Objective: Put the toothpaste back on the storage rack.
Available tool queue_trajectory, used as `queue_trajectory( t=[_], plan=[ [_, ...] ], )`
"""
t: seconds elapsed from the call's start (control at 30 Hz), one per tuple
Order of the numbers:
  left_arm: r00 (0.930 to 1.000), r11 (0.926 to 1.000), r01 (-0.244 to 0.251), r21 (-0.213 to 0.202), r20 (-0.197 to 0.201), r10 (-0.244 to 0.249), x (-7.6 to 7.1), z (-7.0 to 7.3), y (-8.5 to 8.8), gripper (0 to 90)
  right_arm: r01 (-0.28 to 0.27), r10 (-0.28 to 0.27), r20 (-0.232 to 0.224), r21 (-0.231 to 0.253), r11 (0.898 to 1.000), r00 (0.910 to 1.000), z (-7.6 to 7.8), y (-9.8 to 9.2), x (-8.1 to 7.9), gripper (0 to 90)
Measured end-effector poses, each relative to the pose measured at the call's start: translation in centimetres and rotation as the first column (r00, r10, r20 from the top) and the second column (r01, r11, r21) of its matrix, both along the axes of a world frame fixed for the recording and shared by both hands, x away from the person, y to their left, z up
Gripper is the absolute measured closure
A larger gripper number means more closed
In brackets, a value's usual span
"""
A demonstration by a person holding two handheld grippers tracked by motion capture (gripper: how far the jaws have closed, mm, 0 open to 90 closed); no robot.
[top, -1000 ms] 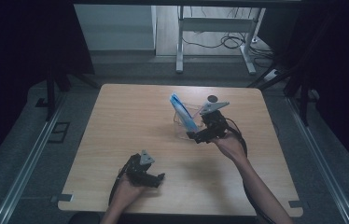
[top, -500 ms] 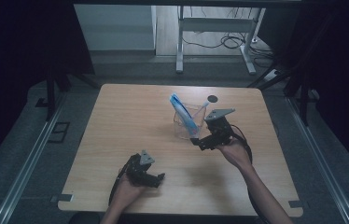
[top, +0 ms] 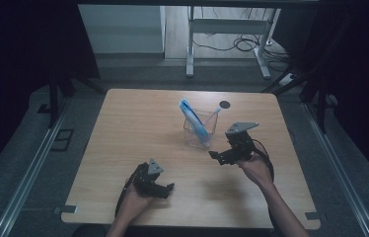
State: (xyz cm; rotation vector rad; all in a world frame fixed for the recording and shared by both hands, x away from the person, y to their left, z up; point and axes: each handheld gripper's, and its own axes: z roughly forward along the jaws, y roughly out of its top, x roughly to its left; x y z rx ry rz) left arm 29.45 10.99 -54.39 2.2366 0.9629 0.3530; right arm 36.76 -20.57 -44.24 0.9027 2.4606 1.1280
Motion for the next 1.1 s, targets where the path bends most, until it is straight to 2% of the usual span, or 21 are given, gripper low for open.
queue_trajectory(
  t=[0.2,0.7,1.1],
  plan=[
    [1.0000,1.0000,-0.001,-0.001,0.001,0.001,0.0,0.0,0.0,5.9,0.008,-0.008,-0.012,-0.001,1.000,0.9999,-0.7,-1.0,-0.5,1.7],
    [1.0000,1.0000,-0.003,-0.004,0.000,0.003,0.0,0.0,0.0,6.0,0.008,-0.010,-0.036,-0.058,0.998,0.9993,-3.3,-2.6,-2.9,0.8],
    [1.0000,1.0000,-0.004,-0.004,-0.001,0.004,0.0,0.0,0.0,6.1,0.012,-0.014,-0.059,-0.033,0.999,0.9982,-5.8,-3.2,-4.7,0.9]
  ],
)
